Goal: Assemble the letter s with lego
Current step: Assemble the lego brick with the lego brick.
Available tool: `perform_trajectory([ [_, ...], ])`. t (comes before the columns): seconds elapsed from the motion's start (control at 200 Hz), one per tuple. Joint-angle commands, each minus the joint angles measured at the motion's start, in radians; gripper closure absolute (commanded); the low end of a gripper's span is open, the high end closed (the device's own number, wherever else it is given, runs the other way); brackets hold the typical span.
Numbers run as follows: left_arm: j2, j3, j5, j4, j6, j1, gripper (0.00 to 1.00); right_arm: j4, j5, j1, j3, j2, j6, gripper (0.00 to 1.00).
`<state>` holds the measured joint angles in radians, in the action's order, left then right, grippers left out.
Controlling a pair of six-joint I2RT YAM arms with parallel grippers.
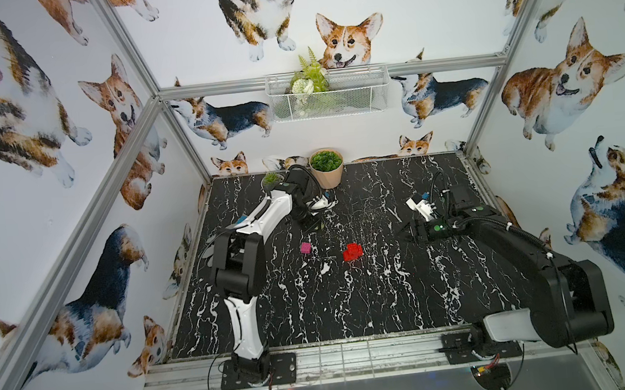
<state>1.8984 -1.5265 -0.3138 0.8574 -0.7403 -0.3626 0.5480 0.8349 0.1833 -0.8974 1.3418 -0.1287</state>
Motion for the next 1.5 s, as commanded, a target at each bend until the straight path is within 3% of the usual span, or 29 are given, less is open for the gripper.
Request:
perform_trajectory([
  [0.0, -0.097, 0.114, -0.115, 0.010, -0.184, -0.001, 0.79, -0.045, 0.023, 0.006, 0.018, -0.017, 0.010, 0.20],
  [0.265, -0.171, 0.249, -0.101, -0.010, -0.384, -0.007, 0.83, -0.055, 0.014, 0.015, 0.049, -0.057, 0.010, 0.20],
  [0.34, -0.165, 0.250, -0.096, 0.025, -0.474, -0.008, 0.83, -0.057, 0.008, 0.016, 0.056, -0.069, 0.006, 0.20],
  [0.531, -0.097, 0.190, -0.071, 0.060, -0.553, -0.007, 0.84, -0.057, 0.001, 0.016, 0.075, -0.084, 0.002, 0.20],
  [0.816, -0.034, 0.142, 0.008, 0.063, -0.617, 0.006, 0.84, -0.054, -0.004, 0.017, 0.074, -0.072, 0.005, 0.20],
  [1.492, 0.072, 0.085, 0.002, 0.008, -0.627, 0.030, 0.85, -0.045, -0.002, 0.016, 0.057, -0.038, 0.014, 0.20],
])
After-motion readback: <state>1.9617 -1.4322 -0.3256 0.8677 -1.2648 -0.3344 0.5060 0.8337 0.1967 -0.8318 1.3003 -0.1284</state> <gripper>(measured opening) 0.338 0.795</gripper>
